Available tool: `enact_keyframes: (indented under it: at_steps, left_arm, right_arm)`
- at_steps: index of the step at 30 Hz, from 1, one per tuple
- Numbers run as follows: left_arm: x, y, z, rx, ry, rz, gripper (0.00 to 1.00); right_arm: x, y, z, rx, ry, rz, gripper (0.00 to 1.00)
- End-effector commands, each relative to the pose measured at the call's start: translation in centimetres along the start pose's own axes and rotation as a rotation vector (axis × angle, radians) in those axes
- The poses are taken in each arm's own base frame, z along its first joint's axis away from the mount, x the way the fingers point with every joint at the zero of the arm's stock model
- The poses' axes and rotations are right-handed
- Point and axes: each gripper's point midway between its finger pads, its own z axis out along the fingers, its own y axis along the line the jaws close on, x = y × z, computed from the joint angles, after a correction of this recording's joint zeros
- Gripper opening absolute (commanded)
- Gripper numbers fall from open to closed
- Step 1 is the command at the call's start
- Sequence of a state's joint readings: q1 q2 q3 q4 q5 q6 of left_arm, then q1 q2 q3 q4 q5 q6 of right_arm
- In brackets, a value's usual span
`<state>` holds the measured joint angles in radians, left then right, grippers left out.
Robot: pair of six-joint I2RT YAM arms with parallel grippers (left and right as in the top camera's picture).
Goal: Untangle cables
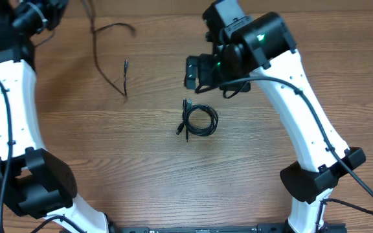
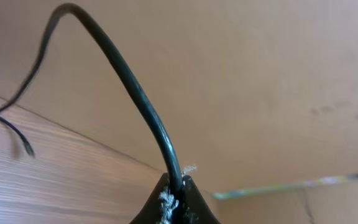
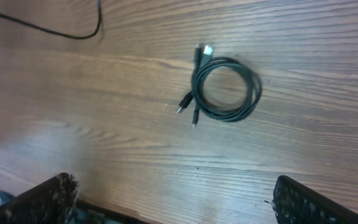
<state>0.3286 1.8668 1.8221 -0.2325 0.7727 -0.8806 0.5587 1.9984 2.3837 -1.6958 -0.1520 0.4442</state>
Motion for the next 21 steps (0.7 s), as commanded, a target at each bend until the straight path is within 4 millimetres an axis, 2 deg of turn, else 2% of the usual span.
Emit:
enact_keyframes:
  at_steps: [1,4,8,11,13,14,15,16,17,21]
  left_arm:
    - [-3.0,3.2,-1.8,-0.109,-0.087,0.138,0.04]
    - [-5.5,5.7,-4.1,-0.199,-0.155,0.229,0.04]
    - [-7.8,8.1,-6.4,-0.314,-0.216,0.339,0.04]
    - [-9.2,11.2,-8.6,-0.492,-0.249,0.435,0.05]
    - [-9.8,13.3,-10.2,-0.629,-0.248,0.503,0.10]
    - [-10.0,14.4,-11.2,-0.705,-0.240,0.532,0.18]
    - [-10.0,15.1,-11.7,-0.745,-0.235,0.539,0.33]
    - [-9.8,16.5,-12.9,-0.820,-0.221,0.515,0.85]
    - [-9.6,17.0,-13.2,-0.837,-0.213,0.503,1.00]
    - [-7.3,18.6,-13.5,-0.850,-0.129,0.409,1.00]
  right_arm:
    - [0.7,1.3,-0.4,-0.009,-0.010,-0.038,1.00]
    - [1.8,2.8,-0.2,-0.040,0.015,-0.071,1.00]
    - [2.7,3.9,-0.1,-0.055,0.029,-0.097,1.00]
    - [3.6,5.1,-0.1,-0.105,0.064,-0.111,1.00]
    - [4.1,5.7,-0.2,-0.140,0.087,-0.115,1.00]
    - [4.2,5.9,-0.3,-0.153,0.095,-0.115,1.00]
    - [4.2,5.9,-0.3,-0.152,0.094,-0.115,1.00]
    - [4.1,5.8,-0.3,-0.149,0.091,-0.118,1.00]
    - [4.1,5.8,-0.3,-0.149,0.091,-0.118,1.00]
    - [4.1,5.8,-0.3,-0.149,0.091,-0.119,1.00]
